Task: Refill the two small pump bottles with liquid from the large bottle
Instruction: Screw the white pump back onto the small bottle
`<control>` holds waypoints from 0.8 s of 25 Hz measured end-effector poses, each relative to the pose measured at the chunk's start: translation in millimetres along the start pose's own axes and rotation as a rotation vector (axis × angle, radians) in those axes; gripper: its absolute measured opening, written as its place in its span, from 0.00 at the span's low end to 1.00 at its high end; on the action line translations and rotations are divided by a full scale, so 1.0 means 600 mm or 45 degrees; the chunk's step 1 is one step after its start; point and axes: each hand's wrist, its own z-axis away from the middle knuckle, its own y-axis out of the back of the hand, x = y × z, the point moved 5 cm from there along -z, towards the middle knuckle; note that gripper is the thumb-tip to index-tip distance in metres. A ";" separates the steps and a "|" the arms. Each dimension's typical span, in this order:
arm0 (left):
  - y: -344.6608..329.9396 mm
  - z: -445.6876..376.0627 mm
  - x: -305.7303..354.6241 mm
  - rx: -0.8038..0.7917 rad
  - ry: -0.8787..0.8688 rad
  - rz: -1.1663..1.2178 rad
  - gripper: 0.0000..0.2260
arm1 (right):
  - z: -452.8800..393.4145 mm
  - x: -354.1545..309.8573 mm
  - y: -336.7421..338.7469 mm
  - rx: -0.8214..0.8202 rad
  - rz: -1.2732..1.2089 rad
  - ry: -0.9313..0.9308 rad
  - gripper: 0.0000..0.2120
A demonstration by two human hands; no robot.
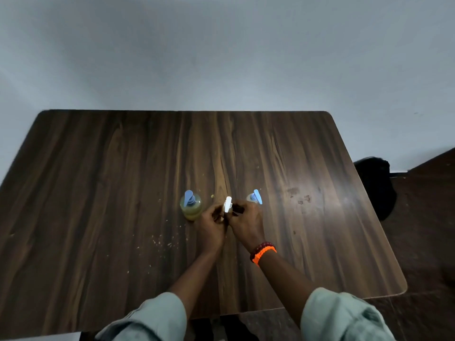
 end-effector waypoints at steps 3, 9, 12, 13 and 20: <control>-0.022 -0.037 -0.023 0.036 0.049 -0.062 0.16 | -0.047 0.028 -0.026 -0.026 0.037 -0.030 0.09; -0.046 -0.059 -0.036 0.103 0.119 0.002 0.14 | -0.083 0.040 -0.039 -0.048 0.049 -0.026 0.11; -0.047 -0.053 -0.031 0.128 0.112 -0.020 0.11 | -0.076 0.045 -0.040 -0.023 0.055 -0.026 0.10; -0.046 -0.051 -0.030 0.131 0.104 -0.021 0.12 | -0.073 0.047 -0.041 -0.020 0.053 -0.023 0.11; -0.045 -0.044 -0.041 0.122 0.082 -0.114 0.14 | -0.059 0.052 -0.042 -0.020 -0.035 -0.055 0.11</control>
